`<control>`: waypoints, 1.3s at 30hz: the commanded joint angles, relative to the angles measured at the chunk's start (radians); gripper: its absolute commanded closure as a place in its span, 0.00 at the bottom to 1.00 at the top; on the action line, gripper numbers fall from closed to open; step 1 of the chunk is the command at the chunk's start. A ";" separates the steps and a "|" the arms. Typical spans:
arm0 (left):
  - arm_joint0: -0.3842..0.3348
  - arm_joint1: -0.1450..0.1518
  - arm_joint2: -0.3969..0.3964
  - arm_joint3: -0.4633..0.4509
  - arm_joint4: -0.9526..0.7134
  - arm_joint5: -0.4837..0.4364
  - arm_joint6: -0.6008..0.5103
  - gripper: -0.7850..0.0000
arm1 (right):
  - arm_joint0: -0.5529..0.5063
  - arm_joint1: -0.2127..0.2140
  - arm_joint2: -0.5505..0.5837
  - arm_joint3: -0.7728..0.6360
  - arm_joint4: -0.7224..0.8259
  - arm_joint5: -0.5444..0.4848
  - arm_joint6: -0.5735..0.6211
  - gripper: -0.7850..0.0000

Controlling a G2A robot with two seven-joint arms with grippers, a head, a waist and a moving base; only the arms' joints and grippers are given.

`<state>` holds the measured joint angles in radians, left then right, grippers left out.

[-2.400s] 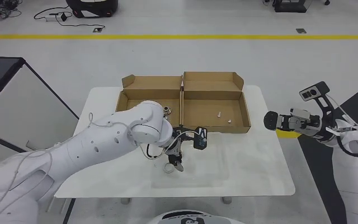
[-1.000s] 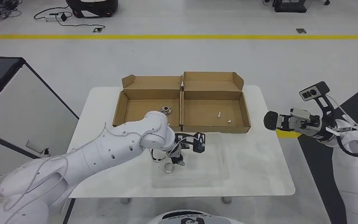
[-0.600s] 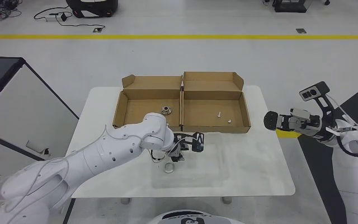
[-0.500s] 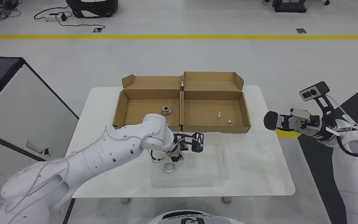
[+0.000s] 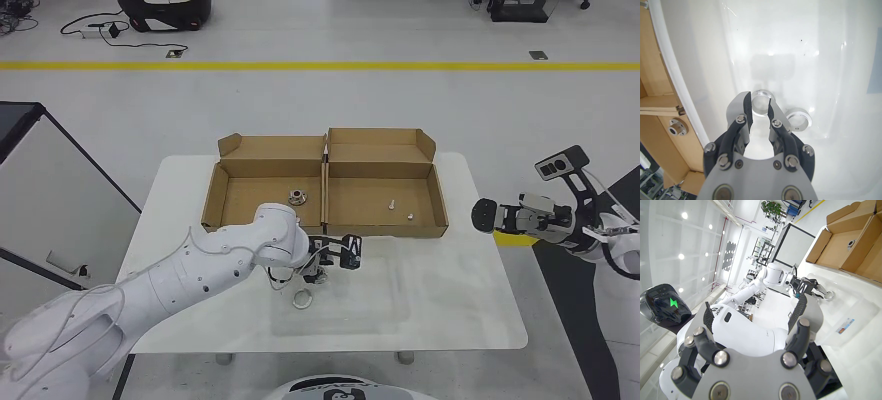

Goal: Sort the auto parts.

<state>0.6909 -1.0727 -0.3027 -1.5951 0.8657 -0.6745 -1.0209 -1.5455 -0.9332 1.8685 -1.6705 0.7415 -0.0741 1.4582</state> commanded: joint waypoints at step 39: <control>0.046 -0.025 -0.015 0.023 0.107 -0.056 -0.013 0.51 | 0.000 0.000 0.000 0.000 0.000 0.000 0.000 0.00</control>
<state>0.7363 -1.0973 -0.3172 -1.5706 0.9736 -0.7284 -1.0312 -1.5455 -0.9332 1.8685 -1.6705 0.7415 -0.0741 1.4582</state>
